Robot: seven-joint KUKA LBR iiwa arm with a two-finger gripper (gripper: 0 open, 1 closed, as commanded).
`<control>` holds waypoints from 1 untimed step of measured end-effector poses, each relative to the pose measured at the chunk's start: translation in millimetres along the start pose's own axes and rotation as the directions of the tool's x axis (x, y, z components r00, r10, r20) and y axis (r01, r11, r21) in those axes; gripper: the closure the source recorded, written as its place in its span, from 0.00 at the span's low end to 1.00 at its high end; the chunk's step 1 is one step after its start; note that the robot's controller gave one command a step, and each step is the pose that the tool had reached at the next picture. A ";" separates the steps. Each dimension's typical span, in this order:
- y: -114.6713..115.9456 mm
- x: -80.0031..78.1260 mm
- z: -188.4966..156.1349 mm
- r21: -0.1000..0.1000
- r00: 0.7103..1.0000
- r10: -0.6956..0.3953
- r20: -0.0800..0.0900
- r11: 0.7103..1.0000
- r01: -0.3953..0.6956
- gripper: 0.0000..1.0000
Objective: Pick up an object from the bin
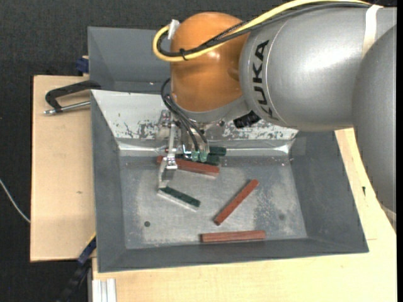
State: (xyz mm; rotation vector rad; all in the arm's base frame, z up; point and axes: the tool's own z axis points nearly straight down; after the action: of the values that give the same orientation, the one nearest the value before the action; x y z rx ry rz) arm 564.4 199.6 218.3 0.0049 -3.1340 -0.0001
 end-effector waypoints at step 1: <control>-0.9 -1.9 -4.7 -0.002 1.000 0.002 0.008 1.000 -0.002 0.00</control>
Offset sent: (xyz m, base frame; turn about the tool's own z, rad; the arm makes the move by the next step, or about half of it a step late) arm 0.0303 -0.0796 -0.0662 -0.3710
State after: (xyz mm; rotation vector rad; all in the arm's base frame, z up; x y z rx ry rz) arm 566.4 198.6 223.1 0.0010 -3.1424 -0.0031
